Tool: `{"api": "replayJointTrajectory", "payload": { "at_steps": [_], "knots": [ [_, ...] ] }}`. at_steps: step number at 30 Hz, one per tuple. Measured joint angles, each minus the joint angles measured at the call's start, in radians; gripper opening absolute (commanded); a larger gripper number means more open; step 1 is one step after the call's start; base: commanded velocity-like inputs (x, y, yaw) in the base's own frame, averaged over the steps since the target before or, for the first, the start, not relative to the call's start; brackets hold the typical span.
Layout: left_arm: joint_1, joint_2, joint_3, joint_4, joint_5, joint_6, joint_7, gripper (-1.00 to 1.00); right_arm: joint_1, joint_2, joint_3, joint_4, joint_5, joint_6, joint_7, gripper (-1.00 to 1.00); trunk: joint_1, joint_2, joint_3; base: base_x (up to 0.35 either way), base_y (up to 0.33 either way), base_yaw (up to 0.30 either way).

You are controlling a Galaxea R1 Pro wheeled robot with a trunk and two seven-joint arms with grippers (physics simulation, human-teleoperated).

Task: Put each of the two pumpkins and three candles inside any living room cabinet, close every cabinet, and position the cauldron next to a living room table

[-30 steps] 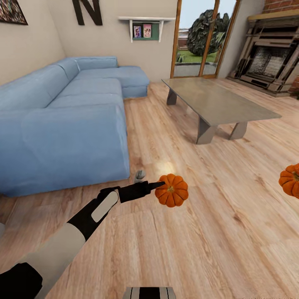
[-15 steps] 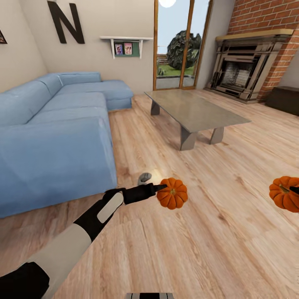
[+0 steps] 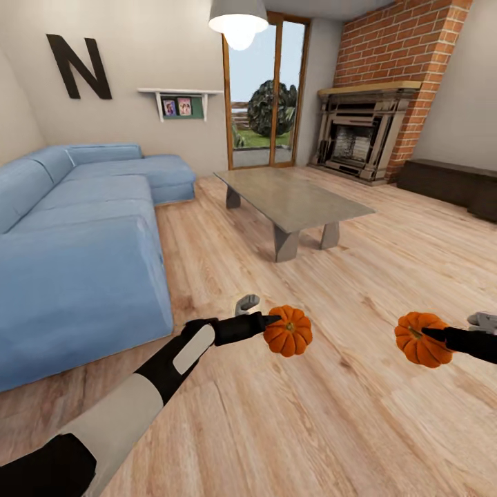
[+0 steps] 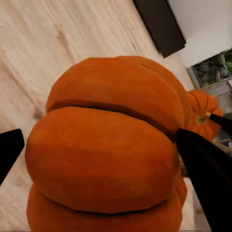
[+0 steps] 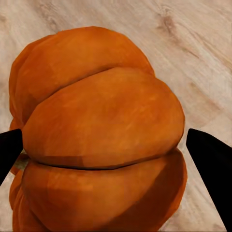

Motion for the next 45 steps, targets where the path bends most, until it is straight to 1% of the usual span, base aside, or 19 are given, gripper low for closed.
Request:
{"api": "replayJointTrajectory", "payload": {
  "at_steps": [1, 2, 3, 4, 5, 6, 10, 11, 12, 13, 15, 16, 17, 19, 21, 31, 37, 45],
  "knots": [
    [0.0, -0.002, 0.0, 0.005, 0.003, 0.0, 0.0, -1.0, 0.0, 0.017, 0.01, 0.001, 0.004, -0.011, -0.002, -1.0, 0.0, 0.0, 0.005, 0.0, 0.0, -0.241],
    [0.0, -0.005, 0.0, 0.01, -0.003, -0.001, 0.001, -1.0, 0.0, 0.043, 0.033, 0.002, 0.019, -0.027, -0.005, -1.0, -0.001, 0.0, 0.01, 0.0, 0.0, -0.236],
    [0.0, -0.006, 0.001, 0.012, -0.011, -0.001, 0.001, -1.0, 0.0, 0.051, 0.048, 0.002, -0.003, -0.025, -0.005, -1.0, -0.001, 0.001, 0.015, 0.0, 0.0, -0.228],
    [0.0, -0.006, 0.002, 0.013, -0.023, -0.001, 0.002, -1.0, 0.0, 0.058, 0.067, 0.003, 0.006, -0.03, -0.007, -1.0, -0.002, 0.001, 0.019, 0.0, 0.0, -0.204],
    [0.0, -0.007, 0.002, 0.014, -0.041, -0.001, 0.002, -1.0, 0.0, 0.061, 0.08, 0.004, 0.014, -0.034, -0.008, -1.0, -0.002, 0.001, 0.024, 0.0, 0.0, -0.148],
    [0.0, -0.007, 0.002, 0.014, -0.048, 0.0, 0.002, -1.0, 0.0, 0.062, 0.086, 0.005, 0.013, -0.035, -0.009, -1.0, -0.003, 0.001, 0.029, 0.0, 0.0, -0.095],
    [0.0, -0.007, 0.003, 0.014, -0.059, -0.001, 0.002, -1.0, -0.001, 0.065, 0.094, 0.015, 0.014, -0.038, -0.009, -1.0, -0.005, 0.002, 0.045, 0.0, 0.0, -0.029],
    [0.0, -0.007, 0.003, 0.014, -0.06, -0.001, 0.002, -1.0, -0.001, 0.065, 0.095, 0.016, 0.015, -0.038, -0.009, -1.0, -0.005, 0.002, 0.049, 0.0, 0.0, 0.0],
    [0.006, -0.012, -0.004, 0.02, -0.063, -0.006, 0.008, -1.0, 0.0, 0.071, 0.089, 0.022, 0.011, -0.044, -0.004, -1.0, -0.005, 0.003, 0.049, 0.0, 0.0, 0.0],
    [0.012, -0.006, -0.01, 0.02, -0.072, -0.013, 0.014, -1.0, 0.0, 0.077, 0.086, 0.028, 0.003, -0.048, -0.001, -1.0, -0.005, 0.003, 0.049, 0.0, 0.0, 0.0],
    [0.014, 0.006, 0.0, 0.017, -0.072, -0.021, 0.026, -1.0, 0.0, 0.088, 0.094, 0.039, 0.001, -0.042, 0.0, -1.0, -0.005, 0.003, 0.049, 0.0, 0.0, 0.0],
    [0.017, 0.011, 0.003, 0.015, -0.07, -0.019, 0.021, -1.0, 0.0, 0.083, 0.097, 0.045, 0.0, -0.036, 0.002, -1.0, -0.005, 0.003, 0.049, 0.0, 0.0, 0.0],
    [0.02, 0.017, 0.006, 0.013, -0.067, -0.022, 0.016, -1.0, 0.0, 0.088, 0.099, 0.051, 0.011, -0.034, 0.003, -1.0, -0.005, 0.003, 0.049, 0.0, 0.0, 0.0],
    [0.021, 0.02, 0.006, 0.012, -0.065, -0.024, 0.005, -1.0, 0.0, 0.097, 0.099, 0.053, 0.002, -0.031, 0.003, -1.0, -0.005, 0.003, 0.049, 0.0, 0.0, 0.0],
    [0.021, 0.022, 0.006, 0.011, -0.066, -0.025, 0.002, -1.0, 0.0, 0.1, 0.099, 0.054, 0.011, -0.033, 0.003, -1.0, -0.005, 0.003, 0.049, 0.0, 0.0, 0.0],
    [0.022, 0.023, 0.007, 0.012, -0.067, -0.026, 0.001, -1.0, 0.0, 0.101, 0.097, 0.044, 0.011, -0.032, 0.001, -1.0, -0.005, 0.003, 0.049, 0.0, 0.0, 0.0],
    [0.022, 0.024, 0.007, 0.013, -0.066, -0.026, 0.001, -1.0, 0.0, 0.101, 0.098, 0.049, 0.01, -0.033, 0.001, -1.0, -0.005, 0.003, 0.041, 0.0, 0.0, 0.0],
    [0.021, 0.021, 0.007, 0.013, -0.065, -0.024, 0.001, -1.0, -0.001, 0.101, 0.097, 0.051, 0.007, -0.034, 0.002, -1.0, -0.009, 0.004, 0.069, 0.0, 0.0, 0.0]
  ]
}}
